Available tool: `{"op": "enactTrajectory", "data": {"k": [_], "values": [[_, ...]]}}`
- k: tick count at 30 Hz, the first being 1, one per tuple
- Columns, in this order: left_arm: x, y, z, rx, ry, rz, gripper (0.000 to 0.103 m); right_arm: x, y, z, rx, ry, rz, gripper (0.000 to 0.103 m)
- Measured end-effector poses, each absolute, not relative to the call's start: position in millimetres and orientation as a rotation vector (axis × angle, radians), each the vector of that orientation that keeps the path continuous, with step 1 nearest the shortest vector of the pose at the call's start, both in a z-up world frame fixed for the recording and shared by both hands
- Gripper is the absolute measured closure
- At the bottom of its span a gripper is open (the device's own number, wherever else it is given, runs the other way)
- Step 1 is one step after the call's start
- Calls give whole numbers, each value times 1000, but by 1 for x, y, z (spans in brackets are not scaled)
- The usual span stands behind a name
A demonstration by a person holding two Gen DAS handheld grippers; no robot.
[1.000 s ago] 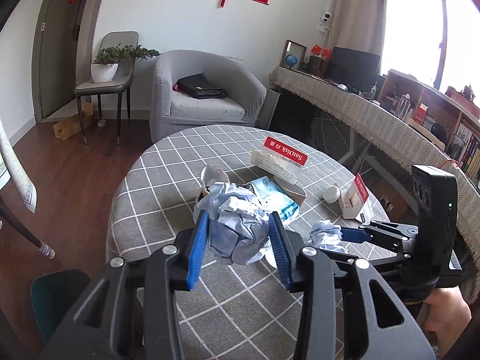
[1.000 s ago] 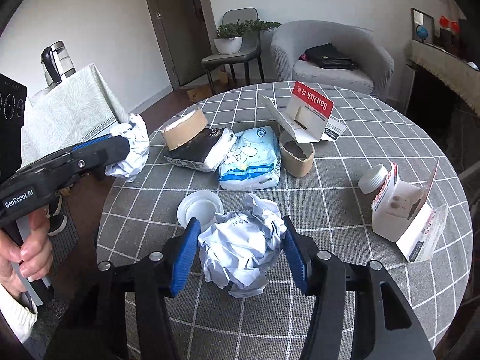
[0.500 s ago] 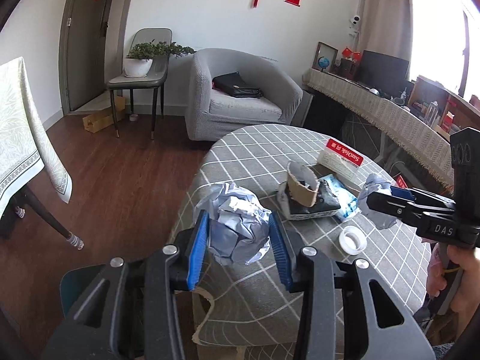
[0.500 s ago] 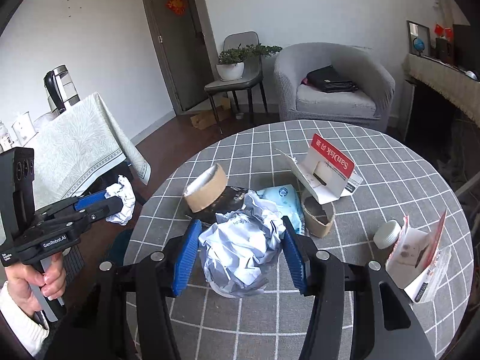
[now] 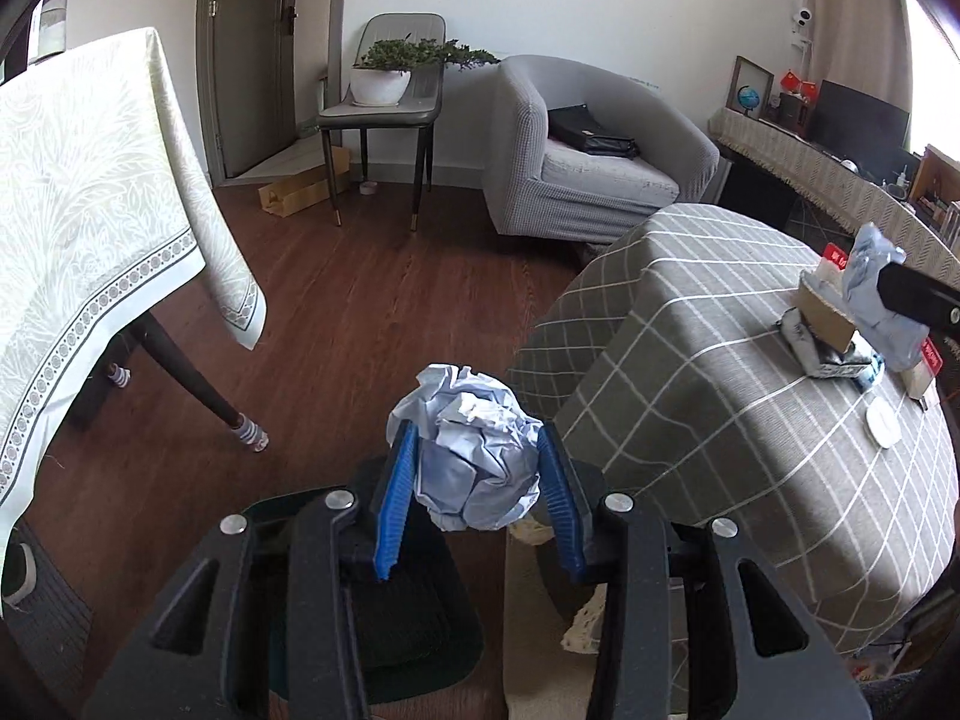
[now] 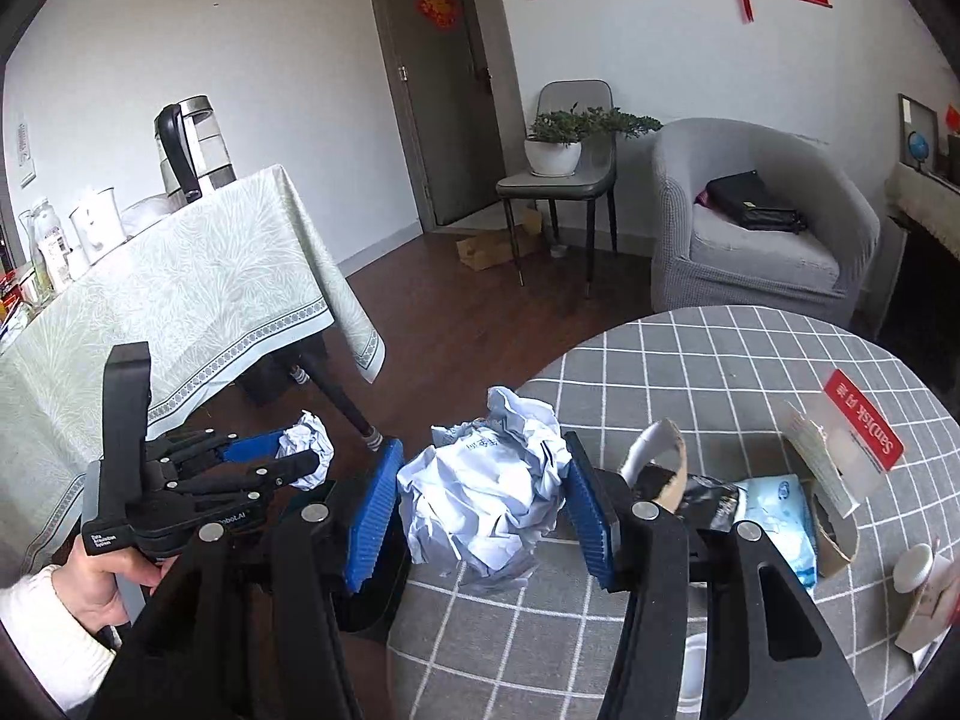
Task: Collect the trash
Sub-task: 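Carry the paper with the left gripper over the teal bin and open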
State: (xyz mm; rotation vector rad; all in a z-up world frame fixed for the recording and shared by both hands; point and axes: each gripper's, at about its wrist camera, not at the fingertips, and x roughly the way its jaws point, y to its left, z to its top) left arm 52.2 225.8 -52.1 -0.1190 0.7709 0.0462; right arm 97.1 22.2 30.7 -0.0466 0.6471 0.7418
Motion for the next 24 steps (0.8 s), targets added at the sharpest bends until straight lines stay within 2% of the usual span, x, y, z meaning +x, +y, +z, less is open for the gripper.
{"op": "enactTrajectory", "data": {"k": [10,17,19,21,24], "values": [[51,287,-113,-133,951,119,60,93,106,18,-105,671,851,49],[45,312,-137,-182,1064,132,59,95,147,0,-128,712,886,49],[43,314,-139,-178,1070,129,57,96,155,-6,-125,726,902,49],[41,318,-139,-181,1068,129,48,98,167,-12,-135,743,904,49],[37,326,-138,-196,1056,132,43,99,175,-23,-138,771,909,49]]}}
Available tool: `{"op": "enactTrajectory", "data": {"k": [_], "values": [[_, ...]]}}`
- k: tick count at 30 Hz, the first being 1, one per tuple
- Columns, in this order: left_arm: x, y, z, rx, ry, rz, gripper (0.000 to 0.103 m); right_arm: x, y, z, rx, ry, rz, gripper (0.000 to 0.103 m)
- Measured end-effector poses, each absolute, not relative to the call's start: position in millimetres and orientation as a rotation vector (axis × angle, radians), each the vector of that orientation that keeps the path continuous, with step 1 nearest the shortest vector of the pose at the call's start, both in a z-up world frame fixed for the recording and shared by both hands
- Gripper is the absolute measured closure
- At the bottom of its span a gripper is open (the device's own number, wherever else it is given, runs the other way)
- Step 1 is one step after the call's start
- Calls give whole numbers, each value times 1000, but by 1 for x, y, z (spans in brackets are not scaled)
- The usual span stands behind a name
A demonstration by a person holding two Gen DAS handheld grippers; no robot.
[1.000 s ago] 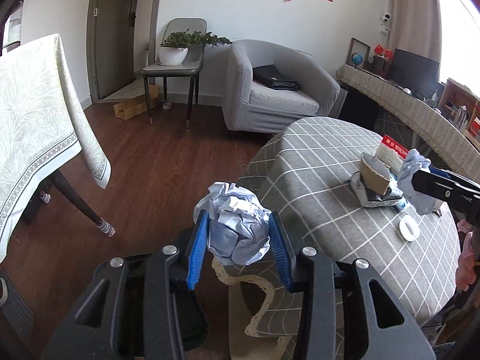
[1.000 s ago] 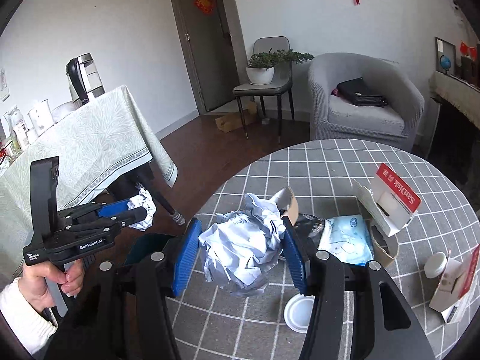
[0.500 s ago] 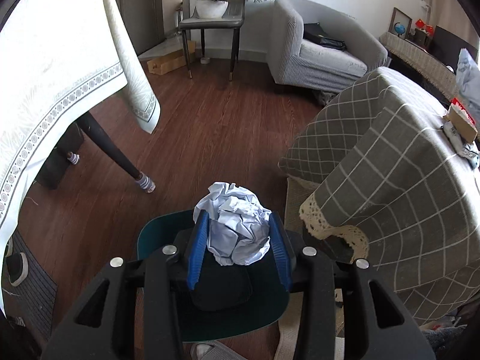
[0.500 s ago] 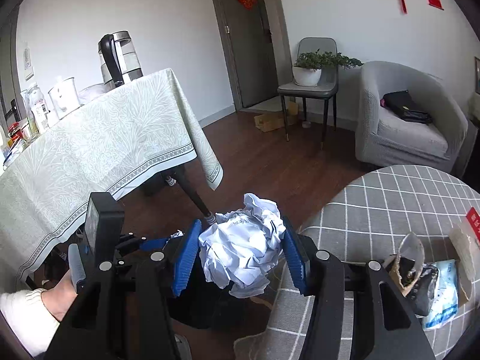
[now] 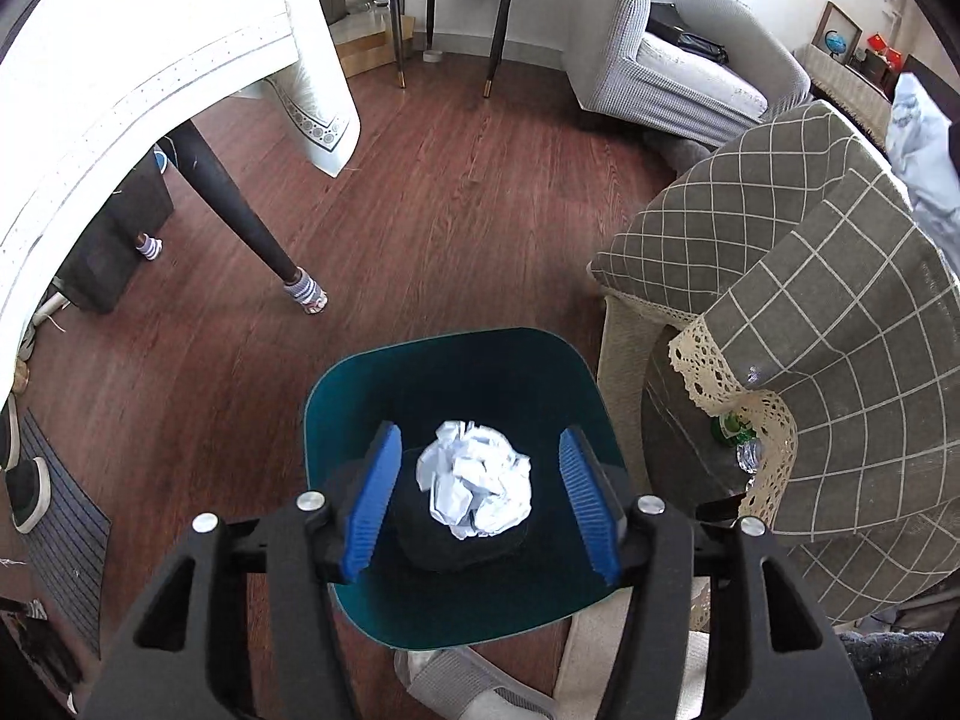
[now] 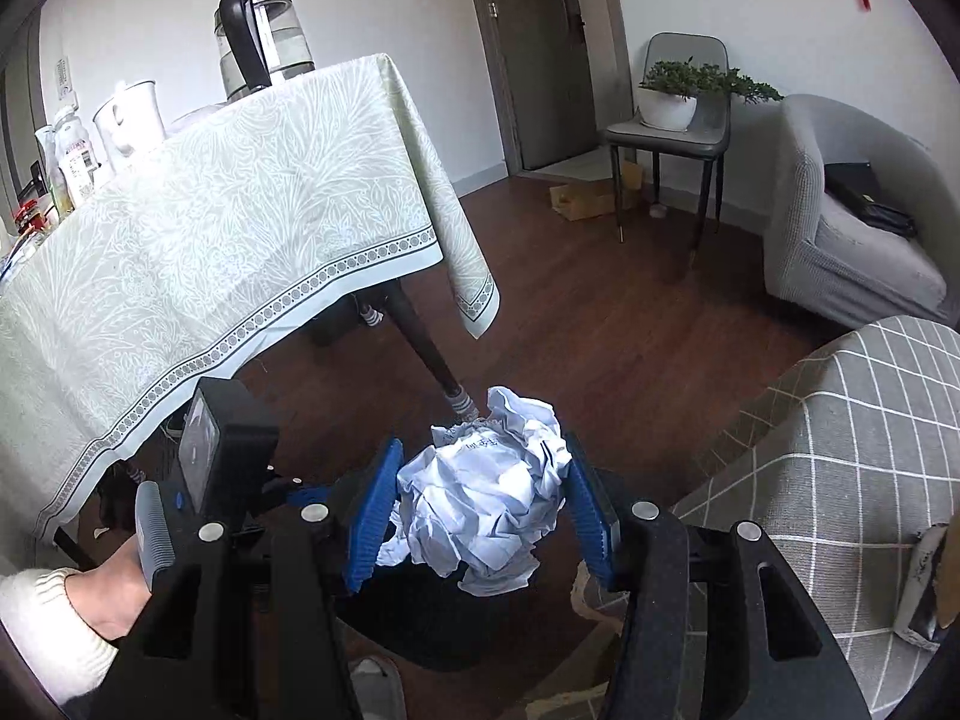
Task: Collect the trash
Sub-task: 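Carry the paper with the left gripper over the teal bin and open, then withdraw the left gripper from the bin back toward the table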
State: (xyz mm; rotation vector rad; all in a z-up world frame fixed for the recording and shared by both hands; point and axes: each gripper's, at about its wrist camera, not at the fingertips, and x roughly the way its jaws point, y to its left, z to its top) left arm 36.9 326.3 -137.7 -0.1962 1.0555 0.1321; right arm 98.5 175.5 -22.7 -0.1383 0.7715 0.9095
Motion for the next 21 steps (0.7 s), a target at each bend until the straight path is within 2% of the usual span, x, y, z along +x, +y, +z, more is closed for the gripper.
{"op": "enactTrajectory", "data": {"k": [11,15,21], "values": [[24,356,-101,-256,935,204,46,96,208,-72,-164,893,931,49],[17,367,-85,-305,877,222,56,93,221,-91,-190,936,937,49],[13,371,-64,-321,830,203,63,92,244,-121,-212,990,944,49]]}}
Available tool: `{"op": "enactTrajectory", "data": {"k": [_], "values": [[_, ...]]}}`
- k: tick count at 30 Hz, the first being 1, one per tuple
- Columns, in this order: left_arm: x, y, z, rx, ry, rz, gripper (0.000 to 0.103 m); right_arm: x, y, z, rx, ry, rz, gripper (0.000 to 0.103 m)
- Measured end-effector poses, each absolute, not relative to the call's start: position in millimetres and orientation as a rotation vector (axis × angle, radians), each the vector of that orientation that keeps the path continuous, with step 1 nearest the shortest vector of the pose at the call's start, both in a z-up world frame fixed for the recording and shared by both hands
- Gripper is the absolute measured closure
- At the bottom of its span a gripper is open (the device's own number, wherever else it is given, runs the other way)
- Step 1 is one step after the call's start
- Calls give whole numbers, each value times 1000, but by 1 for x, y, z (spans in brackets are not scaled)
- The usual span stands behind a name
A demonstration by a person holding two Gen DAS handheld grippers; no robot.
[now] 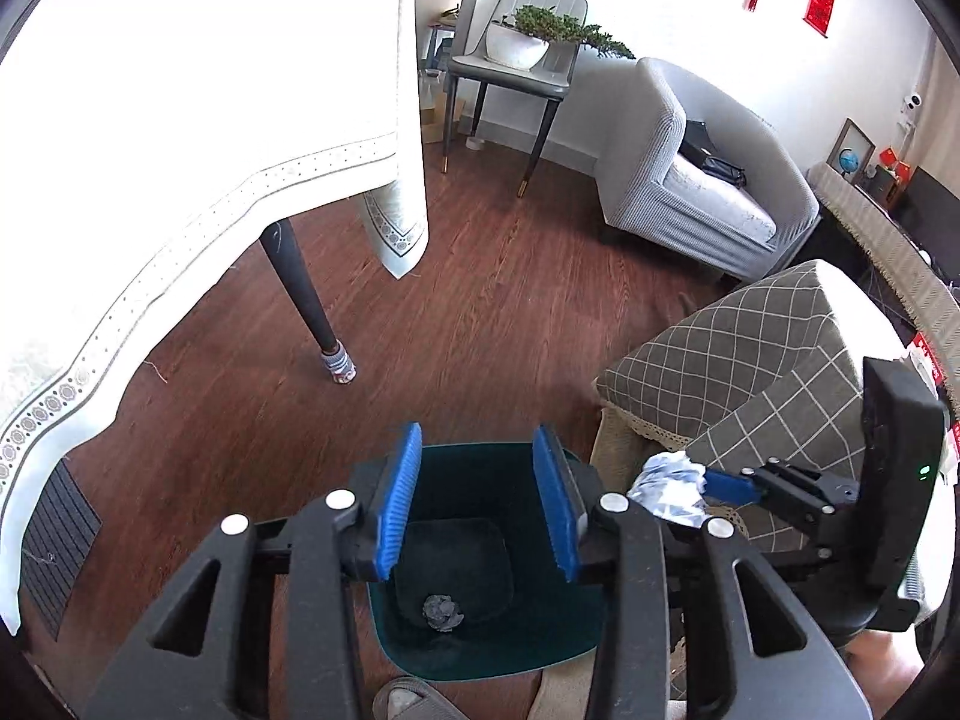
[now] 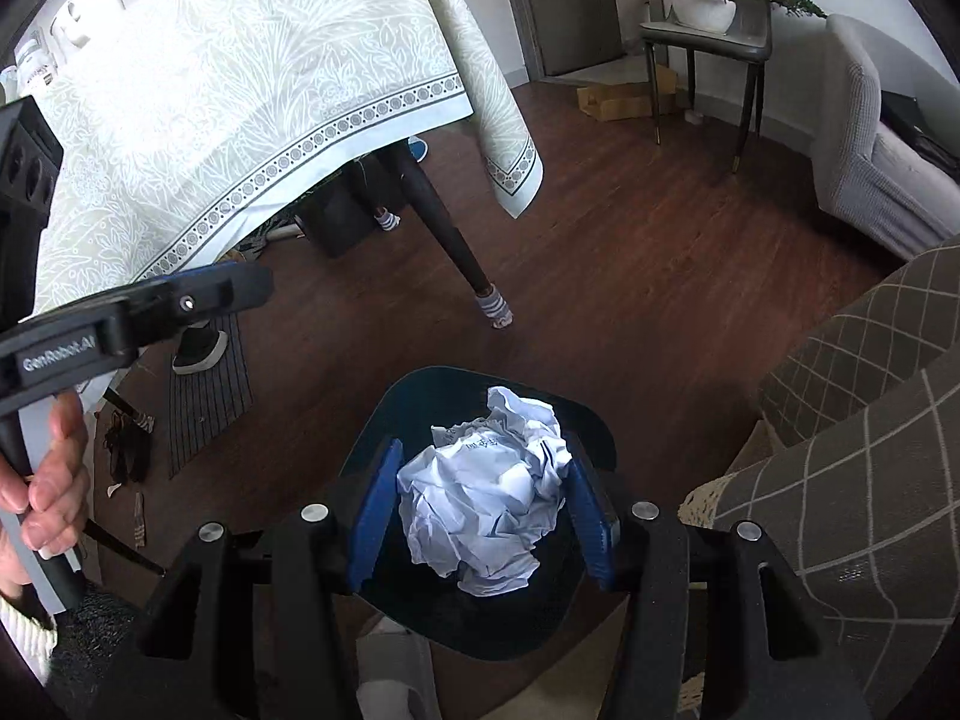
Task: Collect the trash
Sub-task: 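Withdraw the left gripper from the bin back toward the table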
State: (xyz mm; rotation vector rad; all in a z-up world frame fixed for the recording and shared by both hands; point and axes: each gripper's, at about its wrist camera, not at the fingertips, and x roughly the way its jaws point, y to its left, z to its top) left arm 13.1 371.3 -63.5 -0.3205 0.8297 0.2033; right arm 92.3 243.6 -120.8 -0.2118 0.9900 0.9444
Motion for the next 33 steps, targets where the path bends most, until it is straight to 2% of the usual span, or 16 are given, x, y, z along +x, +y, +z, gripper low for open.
{"op": "enactTrajectory", "data": {"k": [10,12,13,14,24,33], "values": [[6,376,-26,-358,714,161,67,80,267,-146,-247,1023,965,44],[4,375,-20,-362,696,152,67,77,269,-148,-261,1027,970,37],[4,374,-17,-359,688,151,67,76,269,-148,-264,1027,973,25],[3,372,-15,-356,680,152,67,76,267,-147,-265,1025,976,20],[6,351,3,-360,635,140,67,74,242,-123,-267,976,972,20],[4,311,39,-319,567,96,67,60,200,-63,-242,831,963,20]]}}
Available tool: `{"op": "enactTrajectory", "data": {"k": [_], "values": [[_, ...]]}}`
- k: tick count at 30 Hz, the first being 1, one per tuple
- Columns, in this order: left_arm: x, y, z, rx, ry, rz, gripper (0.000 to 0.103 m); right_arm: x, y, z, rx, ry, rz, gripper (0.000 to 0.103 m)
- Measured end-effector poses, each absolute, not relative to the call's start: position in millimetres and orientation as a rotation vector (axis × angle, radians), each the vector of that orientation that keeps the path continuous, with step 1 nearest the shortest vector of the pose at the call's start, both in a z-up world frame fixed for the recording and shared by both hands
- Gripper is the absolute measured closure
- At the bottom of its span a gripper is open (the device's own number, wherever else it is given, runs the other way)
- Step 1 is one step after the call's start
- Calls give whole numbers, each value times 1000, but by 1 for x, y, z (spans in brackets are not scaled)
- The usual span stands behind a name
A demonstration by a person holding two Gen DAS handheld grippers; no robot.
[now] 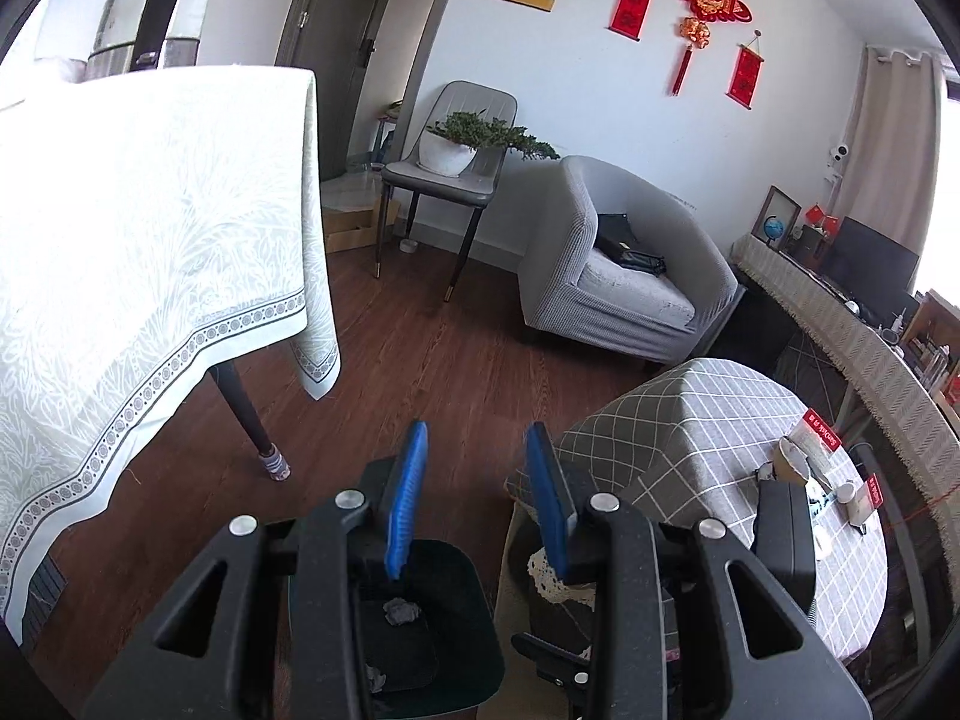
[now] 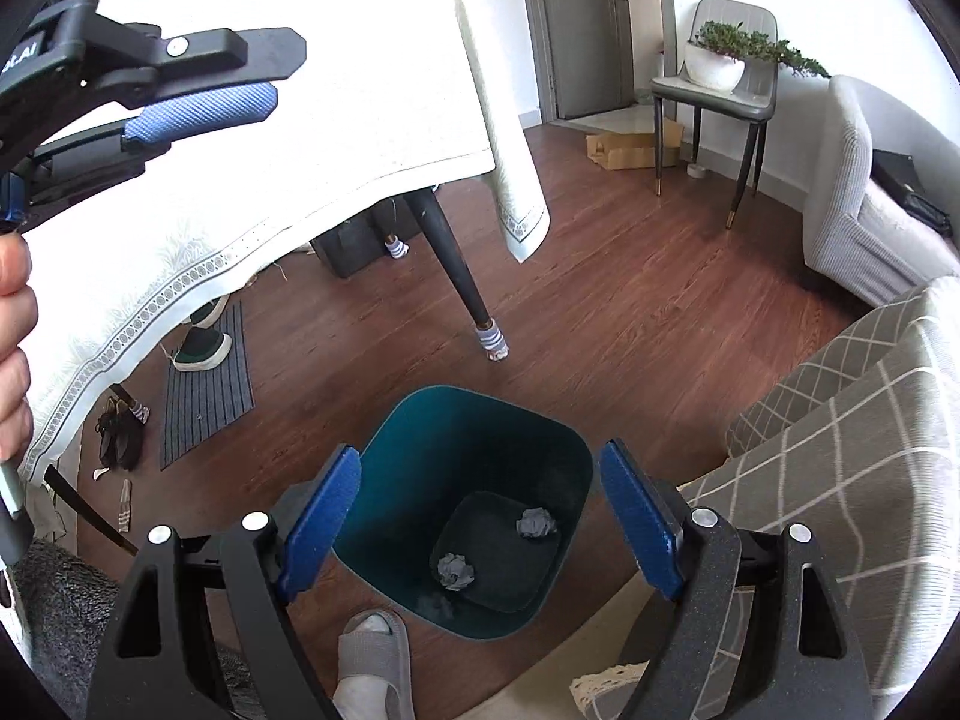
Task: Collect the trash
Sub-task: 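Withdraw the left gripper from the bin back toward the table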
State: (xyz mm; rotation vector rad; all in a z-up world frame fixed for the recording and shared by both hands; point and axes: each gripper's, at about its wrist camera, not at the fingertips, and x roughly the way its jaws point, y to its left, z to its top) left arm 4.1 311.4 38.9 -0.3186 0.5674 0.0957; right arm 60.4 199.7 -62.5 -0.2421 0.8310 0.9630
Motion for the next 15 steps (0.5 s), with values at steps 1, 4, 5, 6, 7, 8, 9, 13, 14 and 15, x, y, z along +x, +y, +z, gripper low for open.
{"op": "enactTrajectory", "data": {"k": [1,4,5,6,7,8,9,13,14,15], "values": [[5,306,42,-314,562,85,67,59,193,-56,-238,818,960,20],[8,287,51,-317,552,49,66,57,172,-39,-227,783,941,20],[10,281,53,-313,550,42,65,57,163,-34,-227,772,929,20],[12,274,55,-306,550,37,64,57,156,-29,-227,763,916,20],[14,267,56,-297,552,34,64,58,148,-25,-229,753,898,20],[17,259,57,-285,553,32,62,59,139,-21,-233,744,878,20],[19,252,56,-278,554,26,60,61,130,-18,-233,736,863,20],[31,225,57,-268,565,-7,57,67,93,-6,-198,717,806,20],[34,217,56,-258,569,-13,55,69,83,-3,-190,712,791,20],[37,210,56,-251,572,-20,52,70,72,-1,-181,707,776,20]]}}
